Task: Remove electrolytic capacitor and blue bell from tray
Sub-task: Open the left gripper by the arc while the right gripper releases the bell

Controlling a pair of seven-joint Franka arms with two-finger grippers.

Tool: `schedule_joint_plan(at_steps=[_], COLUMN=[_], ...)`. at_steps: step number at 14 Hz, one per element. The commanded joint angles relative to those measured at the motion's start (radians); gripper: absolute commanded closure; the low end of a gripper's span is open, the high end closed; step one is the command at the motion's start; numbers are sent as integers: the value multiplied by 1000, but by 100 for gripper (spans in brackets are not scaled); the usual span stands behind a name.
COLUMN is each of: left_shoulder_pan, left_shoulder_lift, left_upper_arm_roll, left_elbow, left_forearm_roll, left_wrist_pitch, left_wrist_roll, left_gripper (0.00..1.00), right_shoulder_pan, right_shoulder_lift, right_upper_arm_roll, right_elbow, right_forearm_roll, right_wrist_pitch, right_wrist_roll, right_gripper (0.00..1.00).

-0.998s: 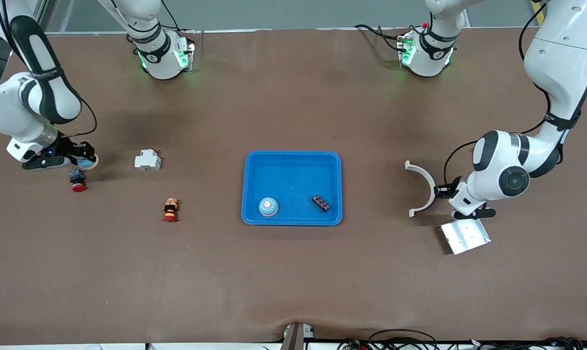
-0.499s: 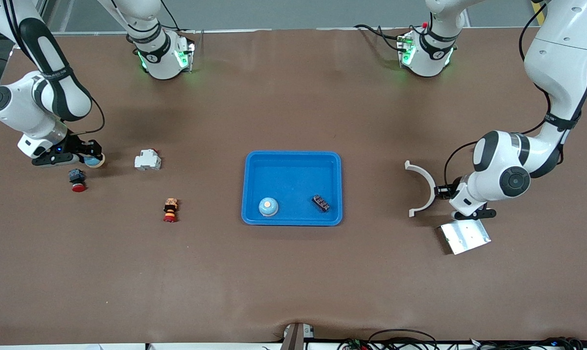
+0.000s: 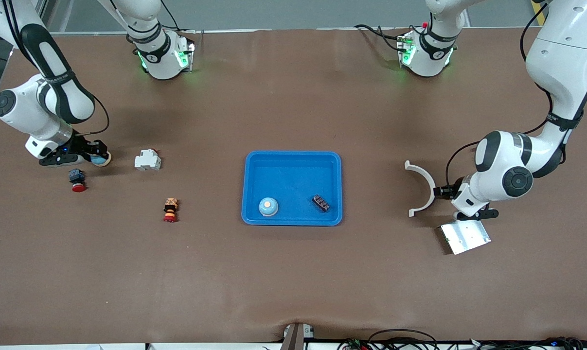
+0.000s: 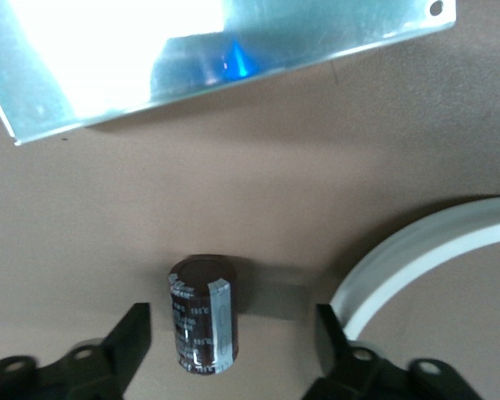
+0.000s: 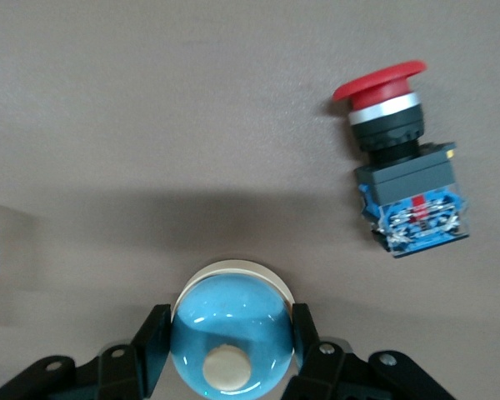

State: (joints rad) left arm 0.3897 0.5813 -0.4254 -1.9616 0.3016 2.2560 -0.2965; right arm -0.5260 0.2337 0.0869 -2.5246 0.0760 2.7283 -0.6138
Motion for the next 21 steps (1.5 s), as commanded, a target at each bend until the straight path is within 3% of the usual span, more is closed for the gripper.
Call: schedule_joint_plan(at_steps=[1,2,3,4,8,12,16,21], left_shoulder_pan=[8,6,8,8,6,-2,-5,-11], left_shoulder_lift=[-12,-14,-18,-29,-75,-98,-98,-97], left_upper_arm_roll=[-7,-9,-9,-9,-13,-39,-70,-176], left_elbow=[1,3,4,10,90,271,458,547], left_forearm_roll=[25,25,25,24,-31,-139,-248,-288], left_wrist_pitch=[-7,-16,-26,-30,-209,-430,-573,-589], left_wrist_roll=[-13,-13,-13,-10,-13,-108,-284,-697], left_gripper=[0,0,0,0,0,0,0,0], right_shoulder_pan=[-17,-16,-11,-11,-9,27,63,171], right_shoulder_lift=[12,15,19,24,0,-95,-134,-142], right_upper_arm_roll=[19,17,17,17,19,22,22,22], right_elbow=[-5,-3,1,4,20,127,288,495], right_forearm_roll=[40,47,53,57,57,57,53,24], right_wrist_pitch=[7,7,7,11,-18,-282,-511,-715], right_wrist_roll=[-4,-4,-1,-1,-3,5,106,305], right_gripper=[100,100,67,1,0,0,0,0])
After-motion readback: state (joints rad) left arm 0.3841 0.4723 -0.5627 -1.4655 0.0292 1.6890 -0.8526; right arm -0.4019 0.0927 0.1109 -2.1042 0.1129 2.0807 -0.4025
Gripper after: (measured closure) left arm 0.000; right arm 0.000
